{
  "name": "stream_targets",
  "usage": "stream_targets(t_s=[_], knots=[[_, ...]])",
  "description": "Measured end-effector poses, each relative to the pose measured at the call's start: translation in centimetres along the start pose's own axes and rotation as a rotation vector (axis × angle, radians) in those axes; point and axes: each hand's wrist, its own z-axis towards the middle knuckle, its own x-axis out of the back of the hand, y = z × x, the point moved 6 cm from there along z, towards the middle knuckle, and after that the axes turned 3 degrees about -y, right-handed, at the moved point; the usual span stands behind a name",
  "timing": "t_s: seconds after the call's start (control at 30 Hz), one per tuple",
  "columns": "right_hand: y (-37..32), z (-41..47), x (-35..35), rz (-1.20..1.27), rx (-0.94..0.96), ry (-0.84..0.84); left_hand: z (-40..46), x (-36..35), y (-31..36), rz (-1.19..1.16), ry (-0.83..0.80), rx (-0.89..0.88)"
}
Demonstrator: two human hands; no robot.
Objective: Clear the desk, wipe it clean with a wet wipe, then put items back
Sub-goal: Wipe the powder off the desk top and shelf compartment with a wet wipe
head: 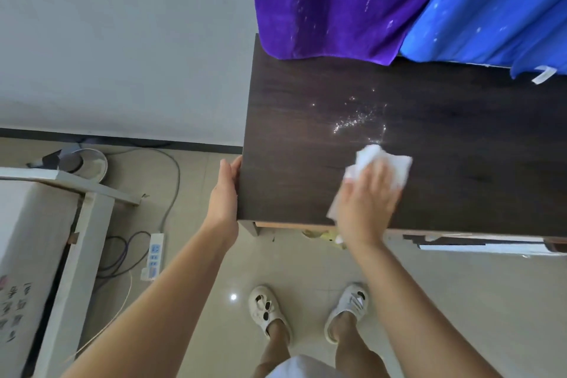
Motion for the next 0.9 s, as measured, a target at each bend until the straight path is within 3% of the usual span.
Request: stream_targets(t_s=[0.1,0.17,0.3,0.4,0.5,0.57,0.63,0.7,0.8,0.9], knots=[[-11.4,-4.8,-3.2,-0.062,0.487,-0.101,0.2,0.6,0.1,-0.134,-0.022,0.062],[-15.3,-6.9,-4.4,-0.14,0.746,-0.147,0.2,1.7,0.0,-0.248,0.025,0.139],[-10.4,-5.5,-3.7,-0.111,1.013,-0.242,0.6,1.2,1.2,-0.2,-0.002,0.084],[0.7,-0.8,-0.7,-0.167,0.747,-0.155,0.4,-1.0,2.5,0.117,0.138,0.029],[10.7,4.5,2.6,-0.12,0.18,-0.105,0.1,-2.7,3.4,0.596,0.369,-0.104],[12.4,7.2,3.9,-0.071,-0.136,-0.022,-0.1,-3.4,3.4,0.838,0.466,-0.172],[9.8,9.1,4.0,-0.028,-0.286,0.06,0.2,-3.7,3.2,0.918,0.491,-0.19],[3.8,10.0,2.5,-0.013,-0.154,0.062,0.4,-3.7,3.1,0.944,0.503,-0.181],[-6.2,7.0,-2.0,-0.069,0.307,-0.124,0.6,-3.8,3.1,0.978,0.516,-0.185],[-8.8,3.5,-2.4,-0.095,0.734,-0.287,0.7,-3.9,3.0,0.998,0.525,-0.189]])
